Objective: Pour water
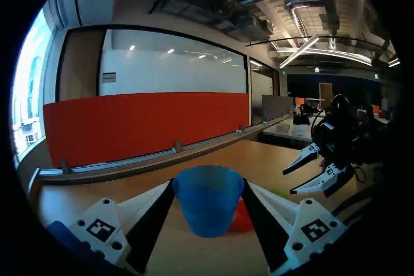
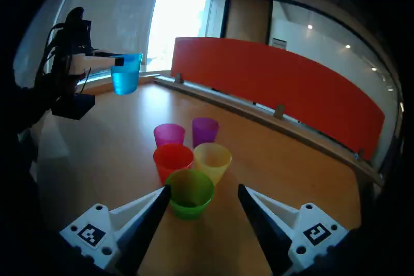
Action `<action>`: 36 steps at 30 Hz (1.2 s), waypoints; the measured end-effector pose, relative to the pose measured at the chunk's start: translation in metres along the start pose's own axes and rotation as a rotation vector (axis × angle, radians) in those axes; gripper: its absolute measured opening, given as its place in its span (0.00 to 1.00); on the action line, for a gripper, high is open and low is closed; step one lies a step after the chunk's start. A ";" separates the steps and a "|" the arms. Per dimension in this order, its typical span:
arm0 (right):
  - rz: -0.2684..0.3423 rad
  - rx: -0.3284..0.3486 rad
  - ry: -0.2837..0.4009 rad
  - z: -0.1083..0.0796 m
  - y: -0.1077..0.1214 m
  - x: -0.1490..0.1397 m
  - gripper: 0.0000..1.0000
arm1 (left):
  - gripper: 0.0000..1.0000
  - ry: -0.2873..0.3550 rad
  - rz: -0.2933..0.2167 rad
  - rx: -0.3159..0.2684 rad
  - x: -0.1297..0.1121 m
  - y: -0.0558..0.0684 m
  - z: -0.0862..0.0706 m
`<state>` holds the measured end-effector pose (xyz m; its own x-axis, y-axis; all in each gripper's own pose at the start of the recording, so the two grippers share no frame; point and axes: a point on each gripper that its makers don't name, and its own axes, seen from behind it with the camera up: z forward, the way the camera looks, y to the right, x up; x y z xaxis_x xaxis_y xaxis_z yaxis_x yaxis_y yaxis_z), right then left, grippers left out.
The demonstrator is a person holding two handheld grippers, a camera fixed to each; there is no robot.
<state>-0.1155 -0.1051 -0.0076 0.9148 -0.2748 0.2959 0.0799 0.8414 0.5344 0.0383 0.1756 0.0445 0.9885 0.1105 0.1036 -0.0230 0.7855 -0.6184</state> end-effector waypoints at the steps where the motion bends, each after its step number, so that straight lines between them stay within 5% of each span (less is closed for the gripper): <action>1: 0.000 0.003 -0.003 0.000 -0.001 -0.001 1.00 | 0.89 -0.002 0.002 0.002 -0.001 0.000 -0.001; 18: 0.011 0.050 -0.078 0.015 -0.019 -0.033 1.00 | 0.89 -0.018 0.013 0.009 -0.011 0.007 -0.014; 36: 0.045 0.060 -0.089 0.037 -0.018 -0.035 1.00 | 0.89 -0.021 -0.004 -0.001 -0.017 0.009 -0.017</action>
<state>-0.1639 -0.1277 0.0014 0.8779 -0.2797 0.3887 0.0130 0.8253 0.5645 0.0241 0.1700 0.0241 0.9852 0.1201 0.1224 -0.0189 0.7856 -0.6184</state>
